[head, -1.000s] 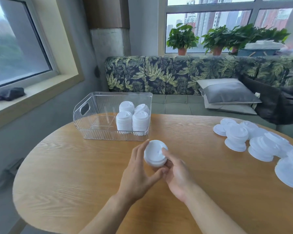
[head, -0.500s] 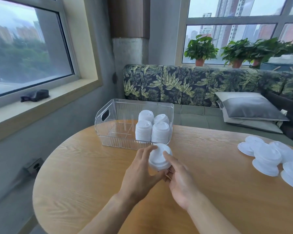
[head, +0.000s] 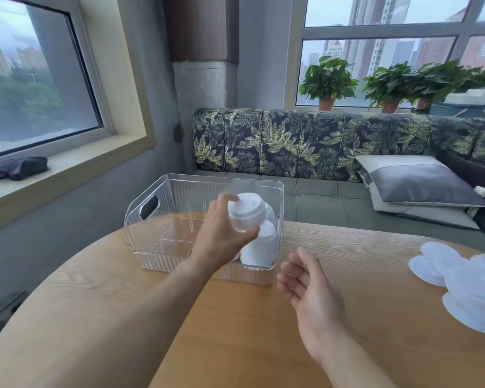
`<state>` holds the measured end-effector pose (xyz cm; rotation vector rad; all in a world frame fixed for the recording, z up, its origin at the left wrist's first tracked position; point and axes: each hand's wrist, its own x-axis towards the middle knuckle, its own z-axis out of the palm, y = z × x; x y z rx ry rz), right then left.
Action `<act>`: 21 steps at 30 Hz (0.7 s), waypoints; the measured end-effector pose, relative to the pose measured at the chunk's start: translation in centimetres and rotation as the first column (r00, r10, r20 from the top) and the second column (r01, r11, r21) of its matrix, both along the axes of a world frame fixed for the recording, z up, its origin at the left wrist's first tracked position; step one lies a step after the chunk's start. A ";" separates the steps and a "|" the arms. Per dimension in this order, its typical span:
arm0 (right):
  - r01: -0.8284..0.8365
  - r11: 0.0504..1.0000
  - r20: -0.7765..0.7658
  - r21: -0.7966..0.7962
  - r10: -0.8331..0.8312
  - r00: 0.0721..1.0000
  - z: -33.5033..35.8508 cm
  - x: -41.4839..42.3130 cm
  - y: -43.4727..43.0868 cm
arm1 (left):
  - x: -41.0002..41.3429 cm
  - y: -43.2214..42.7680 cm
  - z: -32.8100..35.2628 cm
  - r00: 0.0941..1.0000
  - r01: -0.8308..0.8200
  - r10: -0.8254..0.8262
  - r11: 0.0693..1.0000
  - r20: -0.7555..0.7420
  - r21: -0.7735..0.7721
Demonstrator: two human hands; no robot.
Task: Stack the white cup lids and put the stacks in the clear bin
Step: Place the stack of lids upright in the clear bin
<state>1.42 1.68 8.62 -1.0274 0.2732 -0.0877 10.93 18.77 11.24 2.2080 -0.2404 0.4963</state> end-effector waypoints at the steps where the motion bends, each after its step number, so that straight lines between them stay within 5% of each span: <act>1: 0.011 1.000 -0.011 0.007 -0.011 1.000 -0.2 0.5 -0.5 | 1.4 -0.3 0.2 1.000 -0.010 0.010 1.000 -0.011 0.007; 13: 0.021 0.995 -0.046 -0.094 -0.026 0.999 -5.0 5.4 -3.9 | 10.2 -5.4 -1.0 0.979 -0.126 0.158 0.966 -0.128 0.227; 21: 0.019 0.975 0.015 -0.220 -0.016 1.000 -7.1 6.4 -3.8 | 11.3 -6.0 -1.4 0.938 -0.266 0.345 0.781 -0.036 0.565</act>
